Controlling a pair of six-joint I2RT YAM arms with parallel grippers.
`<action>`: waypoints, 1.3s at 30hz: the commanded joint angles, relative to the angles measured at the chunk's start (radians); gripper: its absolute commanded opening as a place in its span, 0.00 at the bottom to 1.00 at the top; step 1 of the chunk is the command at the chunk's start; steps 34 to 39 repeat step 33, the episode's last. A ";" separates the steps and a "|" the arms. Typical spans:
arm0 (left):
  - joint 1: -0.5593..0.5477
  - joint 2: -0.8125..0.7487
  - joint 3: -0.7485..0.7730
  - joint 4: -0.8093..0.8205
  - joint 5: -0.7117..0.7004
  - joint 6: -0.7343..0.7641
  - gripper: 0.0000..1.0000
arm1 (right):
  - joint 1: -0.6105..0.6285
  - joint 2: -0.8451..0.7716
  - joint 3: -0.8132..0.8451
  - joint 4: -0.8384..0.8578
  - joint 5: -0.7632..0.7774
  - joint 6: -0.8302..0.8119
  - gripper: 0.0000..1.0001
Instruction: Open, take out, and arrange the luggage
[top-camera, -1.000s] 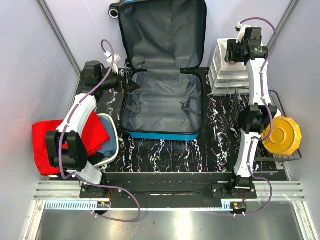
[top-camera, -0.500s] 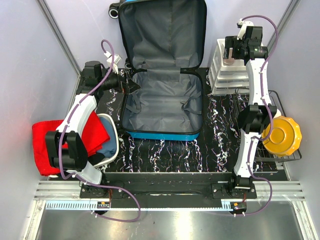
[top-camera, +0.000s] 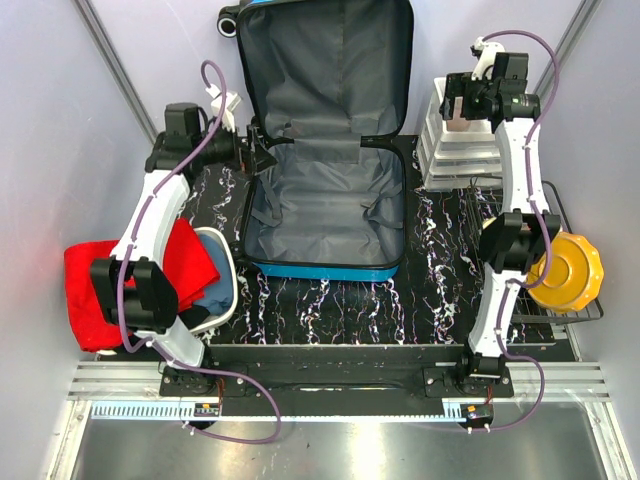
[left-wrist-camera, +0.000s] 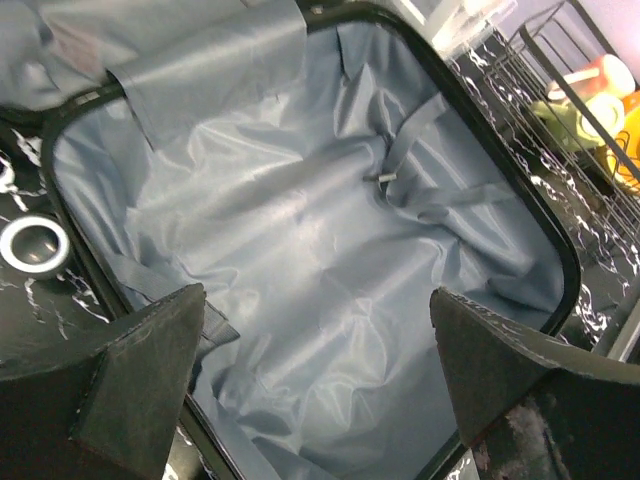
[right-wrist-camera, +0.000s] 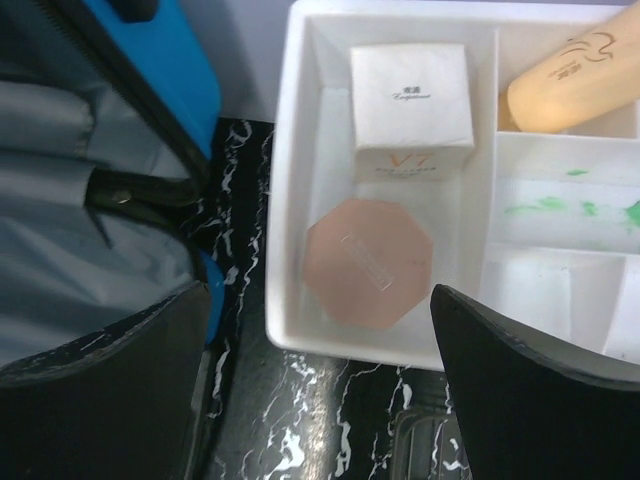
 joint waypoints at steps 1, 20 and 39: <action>0.001 0.070 0.230 -0.232 -0.089 0.059 0.99 | 0.000 -0.166 -0.057 0.043 -0.085 0.026 1.00; -0.028 -0.096 0.085 -0.420 -0.518 0.094 0.99 | 0.000 -0.742 -1.121 0.365 -0.206 0.110 1.00; -0.056 -0.255 -0.108 -0.400 -0.610 0.099 0.99 | 0.099 -0.988 -1.335 0.362 -0.180 0.096 1.00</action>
